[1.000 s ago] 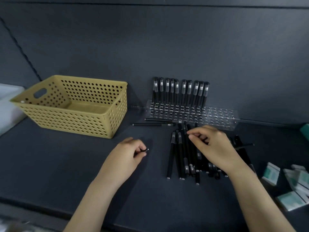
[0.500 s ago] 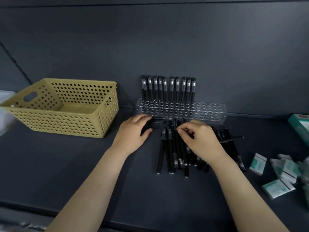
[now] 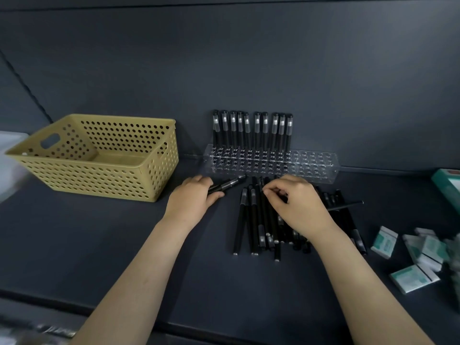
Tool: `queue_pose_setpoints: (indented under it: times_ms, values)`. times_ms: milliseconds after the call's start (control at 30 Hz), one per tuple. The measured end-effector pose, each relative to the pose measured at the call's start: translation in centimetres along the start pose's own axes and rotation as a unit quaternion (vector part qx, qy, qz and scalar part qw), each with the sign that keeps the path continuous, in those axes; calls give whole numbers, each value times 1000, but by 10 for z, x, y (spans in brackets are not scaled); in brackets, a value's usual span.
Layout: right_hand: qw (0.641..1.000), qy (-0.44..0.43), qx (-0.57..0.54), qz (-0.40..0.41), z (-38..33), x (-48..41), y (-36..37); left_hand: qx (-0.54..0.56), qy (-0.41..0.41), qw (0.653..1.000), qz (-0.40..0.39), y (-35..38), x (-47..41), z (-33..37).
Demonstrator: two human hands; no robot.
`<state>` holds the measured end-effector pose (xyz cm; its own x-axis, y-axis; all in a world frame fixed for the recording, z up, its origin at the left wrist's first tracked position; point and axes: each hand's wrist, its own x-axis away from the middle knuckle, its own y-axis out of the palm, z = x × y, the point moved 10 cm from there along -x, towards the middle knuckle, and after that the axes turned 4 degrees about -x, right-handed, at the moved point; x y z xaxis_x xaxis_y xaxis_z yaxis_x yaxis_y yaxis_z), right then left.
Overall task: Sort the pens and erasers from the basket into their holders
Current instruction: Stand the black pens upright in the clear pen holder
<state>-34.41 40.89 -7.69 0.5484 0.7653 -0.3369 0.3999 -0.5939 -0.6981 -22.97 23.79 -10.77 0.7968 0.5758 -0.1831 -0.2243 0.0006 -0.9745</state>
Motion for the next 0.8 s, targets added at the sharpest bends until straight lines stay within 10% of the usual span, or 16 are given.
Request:
queue_pose_setpoints:
  times_ms: [167,333,633,800]
  values:
    - [999,-2,-30,23,-3,0,-7,133,-43,989,-42,-6,6,-6]
    - [979,51,-192,39,-8,0,-13,436,-72,893,-87,-22,23,16]
    - [851,162,-500,9,-2,-1,2,549,-50,822,-144,-25,27,63]
    - [760,224,-593,145,32,6,-29,625,-75,764,-142,-20,21,56]
